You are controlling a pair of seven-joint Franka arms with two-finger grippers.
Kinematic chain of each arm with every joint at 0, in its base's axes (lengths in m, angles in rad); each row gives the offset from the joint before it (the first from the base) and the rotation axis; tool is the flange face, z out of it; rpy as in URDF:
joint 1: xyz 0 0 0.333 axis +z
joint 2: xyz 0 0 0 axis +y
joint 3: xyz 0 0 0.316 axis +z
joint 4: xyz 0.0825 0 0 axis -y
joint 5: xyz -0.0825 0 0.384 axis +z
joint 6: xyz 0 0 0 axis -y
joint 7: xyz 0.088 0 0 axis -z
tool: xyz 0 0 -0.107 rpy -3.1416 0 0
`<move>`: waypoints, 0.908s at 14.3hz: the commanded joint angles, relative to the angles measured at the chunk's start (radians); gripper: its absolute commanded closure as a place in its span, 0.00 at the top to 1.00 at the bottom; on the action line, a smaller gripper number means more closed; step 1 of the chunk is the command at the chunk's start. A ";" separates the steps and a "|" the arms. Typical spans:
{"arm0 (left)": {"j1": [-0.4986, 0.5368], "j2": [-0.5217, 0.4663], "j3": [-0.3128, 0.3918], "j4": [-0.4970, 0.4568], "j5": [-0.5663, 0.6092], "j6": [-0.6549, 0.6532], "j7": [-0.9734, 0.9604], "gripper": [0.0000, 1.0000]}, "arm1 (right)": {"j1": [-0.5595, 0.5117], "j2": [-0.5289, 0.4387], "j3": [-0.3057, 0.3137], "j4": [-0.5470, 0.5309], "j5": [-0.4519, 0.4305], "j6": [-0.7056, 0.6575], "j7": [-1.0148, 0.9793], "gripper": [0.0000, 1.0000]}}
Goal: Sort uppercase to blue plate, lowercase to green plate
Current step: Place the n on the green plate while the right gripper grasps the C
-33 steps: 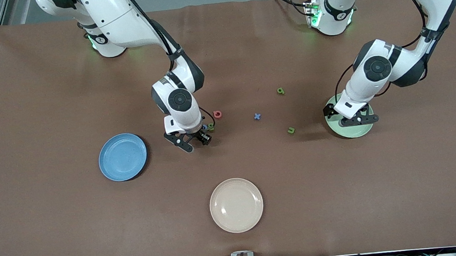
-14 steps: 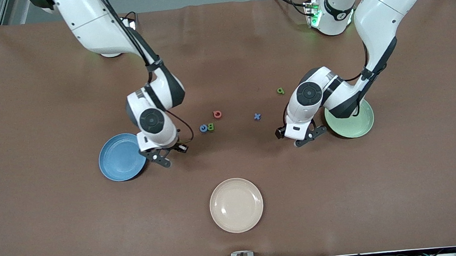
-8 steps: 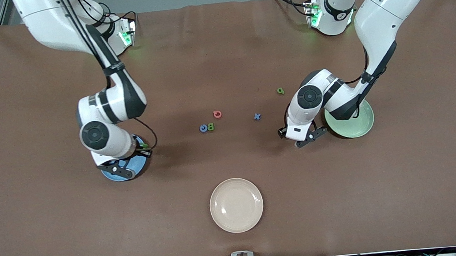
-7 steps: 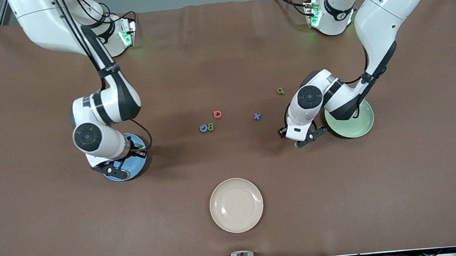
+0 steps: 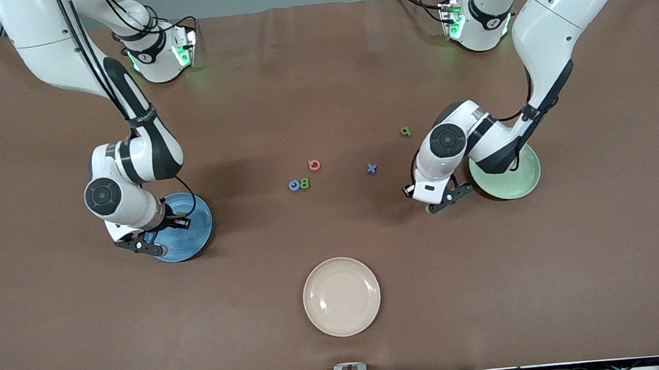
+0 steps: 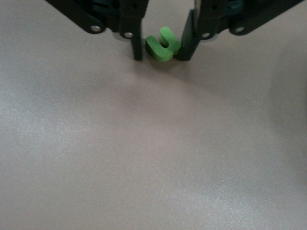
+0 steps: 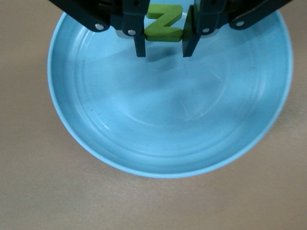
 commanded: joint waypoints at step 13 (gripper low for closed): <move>0.300 -0.100 -0.230 -0.029 0.021 -0.214 0.179 0.10 | 0.316 -0.002 0.063 0.133 0.055 -0.065 0.602 1.00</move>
